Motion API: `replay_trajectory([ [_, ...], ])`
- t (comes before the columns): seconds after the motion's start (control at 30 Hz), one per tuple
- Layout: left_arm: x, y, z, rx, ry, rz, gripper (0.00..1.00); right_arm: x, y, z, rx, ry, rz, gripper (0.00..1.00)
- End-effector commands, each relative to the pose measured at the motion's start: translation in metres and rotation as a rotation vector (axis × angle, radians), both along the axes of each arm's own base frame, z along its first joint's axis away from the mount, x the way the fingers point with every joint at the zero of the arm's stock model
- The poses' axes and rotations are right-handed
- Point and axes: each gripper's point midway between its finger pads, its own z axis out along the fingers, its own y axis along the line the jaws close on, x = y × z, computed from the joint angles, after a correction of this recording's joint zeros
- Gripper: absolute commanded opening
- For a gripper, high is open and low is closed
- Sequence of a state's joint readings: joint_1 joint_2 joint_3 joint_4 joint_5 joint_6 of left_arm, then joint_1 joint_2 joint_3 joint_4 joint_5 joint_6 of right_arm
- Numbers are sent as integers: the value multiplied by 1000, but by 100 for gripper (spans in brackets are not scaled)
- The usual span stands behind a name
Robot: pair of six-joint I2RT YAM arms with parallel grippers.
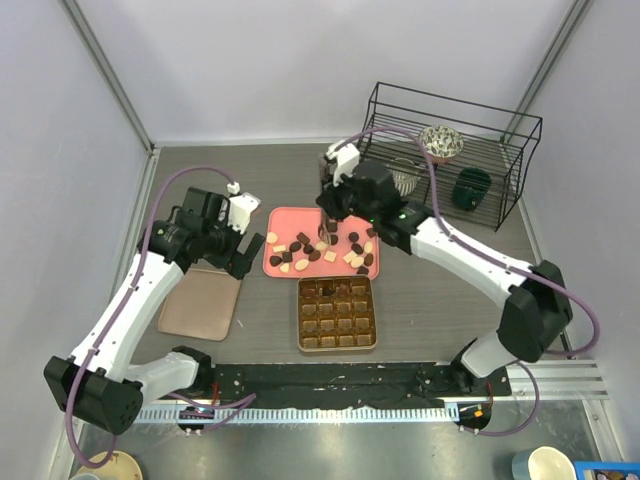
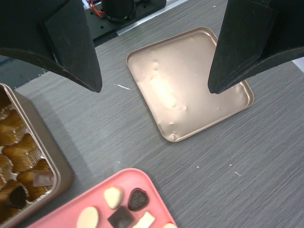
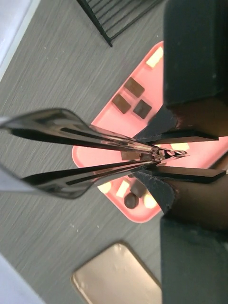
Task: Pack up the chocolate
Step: Pick up the fake chocolate from the plate.
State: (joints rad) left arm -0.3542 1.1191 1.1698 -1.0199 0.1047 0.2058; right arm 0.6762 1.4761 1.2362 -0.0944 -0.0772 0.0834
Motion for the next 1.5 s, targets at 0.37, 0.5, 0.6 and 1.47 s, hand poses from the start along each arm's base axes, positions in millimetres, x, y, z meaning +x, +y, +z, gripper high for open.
replay_trajectory([
  [0.37,16,12,6,-31,-169,138,100,60,40,37,13,-326,-226,23],
  [0.5,23,32,10,40,-278,190,99,62,53,26,36,-308,-221,28],
  [0.6,18,35,6,54,-259,186,100,63,61,22,53,-304,-220,30],
  [1.47,10,48,-6,103,-296,190,100,56,81,-16,178,-261,-245,45],
])
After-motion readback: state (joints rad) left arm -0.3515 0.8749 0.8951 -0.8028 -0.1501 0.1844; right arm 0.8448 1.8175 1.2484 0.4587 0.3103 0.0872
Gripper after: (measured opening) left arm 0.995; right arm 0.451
